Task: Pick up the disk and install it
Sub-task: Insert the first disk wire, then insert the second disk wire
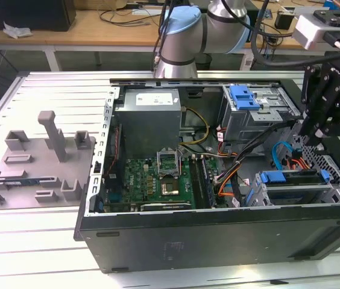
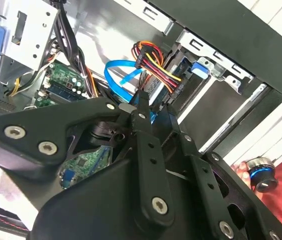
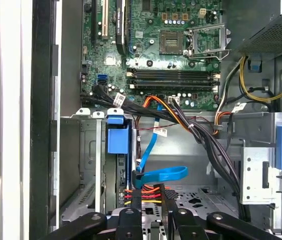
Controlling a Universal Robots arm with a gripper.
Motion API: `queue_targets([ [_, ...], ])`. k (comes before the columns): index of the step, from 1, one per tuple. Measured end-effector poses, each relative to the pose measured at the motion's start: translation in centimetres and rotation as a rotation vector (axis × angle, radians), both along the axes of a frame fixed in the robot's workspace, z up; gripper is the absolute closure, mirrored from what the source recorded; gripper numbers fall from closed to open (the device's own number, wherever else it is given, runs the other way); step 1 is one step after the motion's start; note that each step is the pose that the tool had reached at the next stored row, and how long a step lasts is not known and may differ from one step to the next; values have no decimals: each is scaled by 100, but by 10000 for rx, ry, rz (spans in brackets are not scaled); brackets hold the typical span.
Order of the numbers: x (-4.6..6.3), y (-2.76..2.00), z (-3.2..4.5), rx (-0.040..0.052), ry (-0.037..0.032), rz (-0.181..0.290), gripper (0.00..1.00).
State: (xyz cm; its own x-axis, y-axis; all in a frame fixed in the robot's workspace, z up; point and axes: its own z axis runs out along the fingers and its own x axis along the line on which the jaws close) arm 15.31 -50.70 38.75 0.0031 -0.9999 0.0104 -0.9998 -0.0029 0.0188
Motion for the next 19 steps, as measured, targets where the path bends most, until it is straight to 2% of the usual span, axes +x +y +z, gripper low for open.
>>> queue_targets([
  [11, 0, 5, 0, -188, 0, 0, 70],
  [15, 0, 9, 0, -355, 0, 1, 70],
  [19, 0, 12, 1, -435, 0, 0, 70],
])
